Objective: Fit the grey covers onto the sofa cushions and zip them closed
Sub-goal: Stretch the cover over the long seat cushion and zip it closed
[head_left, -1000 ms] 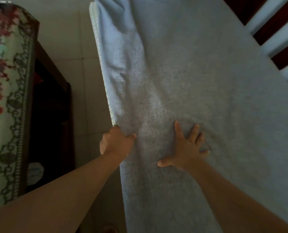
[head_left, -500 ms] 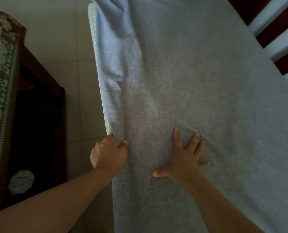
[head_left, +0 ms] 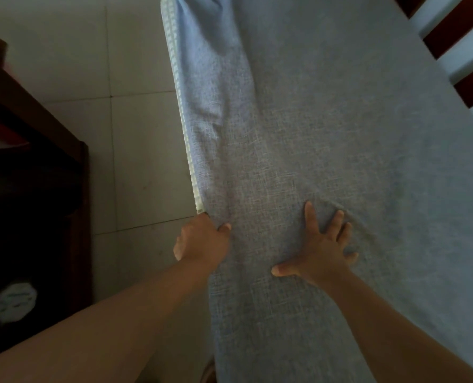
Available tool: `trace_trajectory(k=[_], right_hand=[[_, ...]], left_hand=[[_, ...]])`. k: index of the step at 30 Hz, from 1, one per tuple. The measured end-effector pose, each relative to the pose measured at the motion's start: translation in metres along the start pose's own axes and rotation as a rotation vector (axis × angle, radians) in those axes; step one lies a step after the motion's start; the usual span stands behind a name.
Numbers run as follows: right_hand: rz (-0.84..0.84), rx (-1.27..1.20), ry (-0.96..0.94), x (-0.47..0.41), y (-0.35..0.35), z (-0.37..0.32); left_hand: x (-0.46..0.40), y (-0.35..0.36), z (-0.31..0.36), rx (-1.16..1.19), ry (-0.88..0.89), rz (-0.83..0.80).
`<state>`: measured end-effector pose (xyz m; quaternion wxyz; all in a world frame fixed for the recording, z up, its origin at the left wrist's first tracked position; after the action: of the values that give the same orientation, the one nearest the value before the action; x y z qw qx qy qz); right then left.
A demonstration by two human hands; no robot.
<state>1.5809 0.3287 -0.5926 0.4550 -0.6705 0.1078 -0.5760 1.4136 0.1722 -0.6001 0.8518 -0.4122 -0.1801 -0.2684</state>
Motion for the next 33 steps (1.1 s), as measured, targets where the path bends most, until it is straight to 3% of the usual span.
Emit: trace_trajectory(k=[5,8,12,14,18,23,28,33], right_hand=[[0.085,0.093,-0.231,0.017,0.001,-0.029],[0.110,0.111,-0.326,0.021,0.009,-0.055],[0.176,0.081,-0.314,0.018,0.011,-0.074],[0.195,0.074,-0.307,0.019,0.012,-0.075],[0.218,0.049,-0.279,0.020,0.007,-0.079],[0.224,-0.002,-0.266,0.033,0.011,-0.103],[0.289,0.090,-0.331,0.043,0.021,-0.142],[0.591,0.273,-0.349,0.034,0.037,-0.157]], left_hand=[[0.016,-0.001,0.002,0.046,0.058,-0.021],[0.021,0.002,-0.002,0.326,-0.020,-0.106],[0.020,0.007,-0.021,0.864,-0.319,-0.234],[0.018,0.010,-0.029,1.002,-0.379,-0.300],[0.017,0.016,-0.019,0.818,-0.221,-0.367],[-0.004,-0.010,-0.040,0.658,-0.095,-0.127],[-0.026,-0.034,-0.080,0.295,0.047,-0.049],[-0.051,-0.006,-0.107,0.336,0.071,-0.087]])
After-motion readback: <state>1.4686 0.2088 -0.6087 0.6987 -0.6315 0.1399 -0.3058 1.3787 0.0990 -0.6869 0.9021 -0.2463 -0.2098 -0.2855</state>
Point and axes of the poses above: each hand's wrist, its own x-axis away from the middle knuckle, its own y-axis out of the palm, z = x × y, the point moved 8 cm from there along -x, towards the middle knuckle, and after that the axes turned 10 degrees about x, right-handed, at the moved point
